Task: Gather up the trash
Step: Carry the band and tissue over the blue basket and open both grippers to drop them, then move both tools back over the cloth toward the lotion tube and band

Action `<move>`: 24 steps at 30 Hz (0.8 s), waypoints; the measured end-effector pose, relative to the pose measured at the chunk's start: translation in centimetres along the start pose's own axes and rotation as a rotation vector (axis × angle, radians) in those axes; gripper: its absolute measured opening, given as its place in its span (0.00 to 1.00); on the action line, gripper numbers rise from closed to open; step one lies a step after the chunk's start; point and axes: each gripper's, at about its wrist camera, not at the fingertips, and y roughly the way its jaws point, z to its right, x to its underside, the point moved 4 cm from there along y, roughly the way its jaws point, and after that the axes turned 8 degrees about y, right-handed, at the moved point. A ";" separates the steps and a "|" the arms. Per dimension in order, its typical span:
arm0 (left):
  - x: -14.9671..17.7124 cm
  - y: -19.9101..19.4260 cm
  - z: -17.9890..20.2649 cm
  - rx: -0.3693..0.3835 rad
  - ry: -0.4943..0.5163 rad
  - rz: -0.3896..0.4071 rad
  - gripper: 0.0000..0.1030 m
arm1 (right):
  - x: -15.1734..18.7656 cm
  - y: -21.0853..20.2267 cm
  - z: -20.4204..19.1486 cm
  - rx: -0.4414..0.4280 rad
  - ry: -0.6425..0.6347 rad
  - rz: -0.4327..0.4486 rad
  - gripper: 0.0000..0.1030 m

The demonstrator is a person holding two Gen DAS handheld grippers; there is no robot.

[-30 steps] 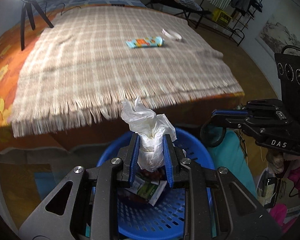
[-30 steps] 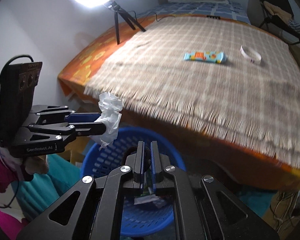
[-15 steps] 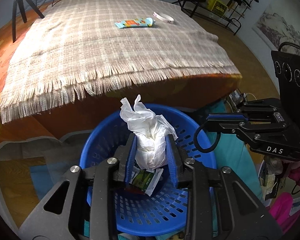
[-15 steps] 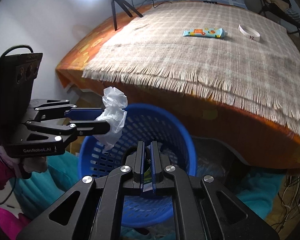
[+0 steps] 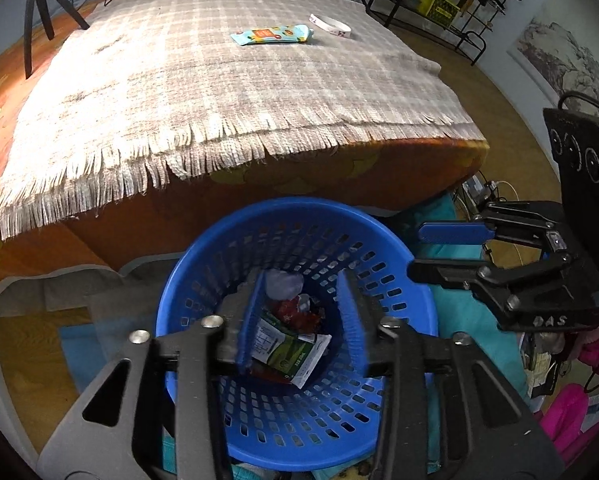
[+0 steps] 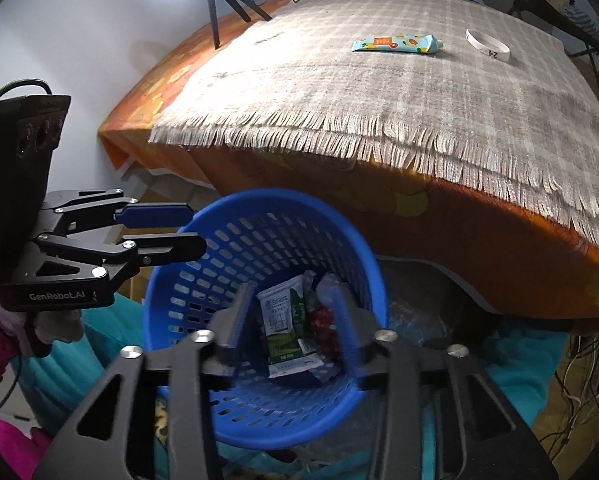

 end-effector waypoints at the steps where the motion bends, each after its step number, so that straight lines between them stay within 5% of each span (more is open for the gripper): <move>1: 0.0 -0.1 -0.1 -0.003 -0.005 0.004 0.52 | 0.0 0.0 0.1 0.004 0.001 0.001 0.44; 6: -0.1 -0.3 -0.6 -0.016 -0.024 0.010 0.61 | 0.0 0.0 0.1 0.026 0.001 -0.003 0.45; 12: -0.2 -0.6 -1.1 -0.034 -0.039 0.023 0.73 | -0.1 -0.2 0.3 0.047 0.005 0.009 0.57; 24: -0.6 -0.8 -1.2 -0.077 -0.031 0.041 0.76 | -0.5 -0.6 0.5 0.105 0.014 0.026 0.65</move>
